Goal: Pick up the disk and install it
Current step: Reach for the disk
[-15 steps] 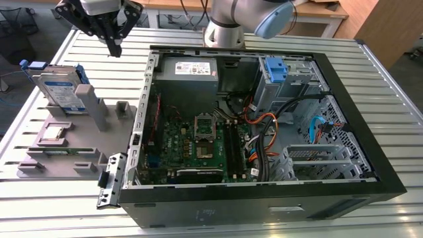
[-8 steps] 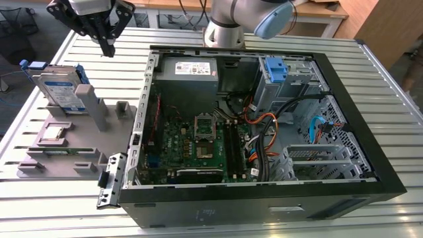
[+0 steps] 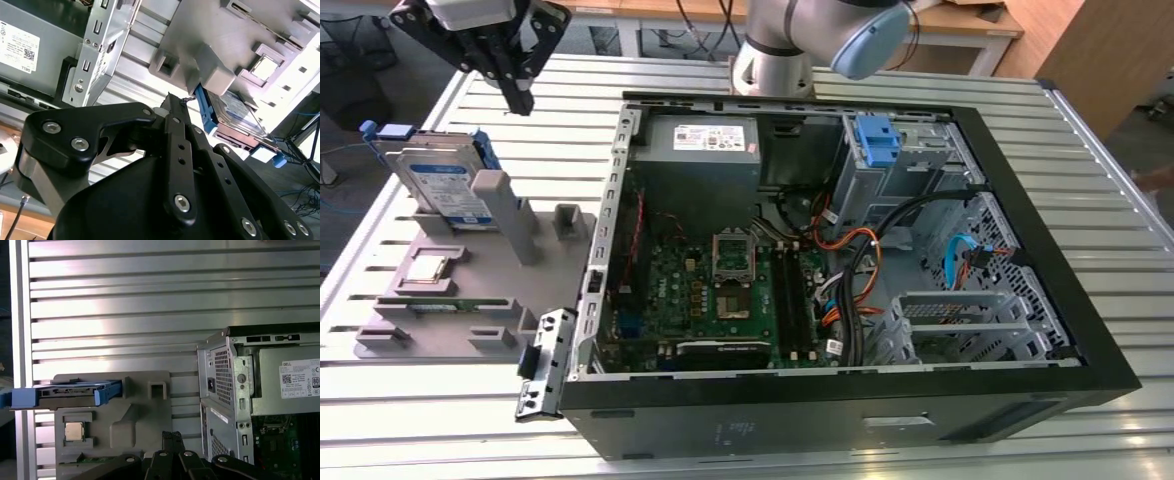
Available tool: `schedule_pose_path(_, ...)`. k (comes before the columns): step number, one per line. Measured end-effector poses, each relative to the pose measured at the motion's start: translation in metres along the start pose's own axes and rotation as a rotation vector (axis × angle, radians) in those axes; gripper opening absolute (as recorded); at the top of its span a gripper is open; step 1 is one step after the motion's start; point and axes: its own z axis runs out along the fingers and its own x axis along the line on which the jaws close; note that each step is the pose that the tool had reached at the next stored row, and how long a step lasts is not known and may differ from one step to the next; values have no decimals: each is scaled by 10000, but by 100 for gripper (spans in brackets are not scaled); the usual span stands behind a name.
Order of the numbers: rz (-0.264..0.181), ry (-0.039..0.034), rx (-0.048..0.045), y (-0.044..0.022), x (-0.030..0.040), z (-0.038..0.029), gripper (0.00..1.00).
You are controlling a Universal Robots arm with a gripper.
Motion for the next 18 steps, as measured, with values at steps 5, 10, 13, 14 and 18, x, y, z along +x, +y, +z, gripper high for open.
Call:
schedule_pose_path(5, 0, 0, 0, -8, 99, 2, 11)
schedule_pose_path(10, 0, 0, 0, -15, 196, 4, 11)
schedule_pose_path(13, 1, -1, 0, -21, 263, 6, 11)
schedule_pose_path(14, 1, 0, 0, -22, 285, 6, 11)
schedule_pose_path(18, 4, 0, 0, -28, 366, 8, 11)
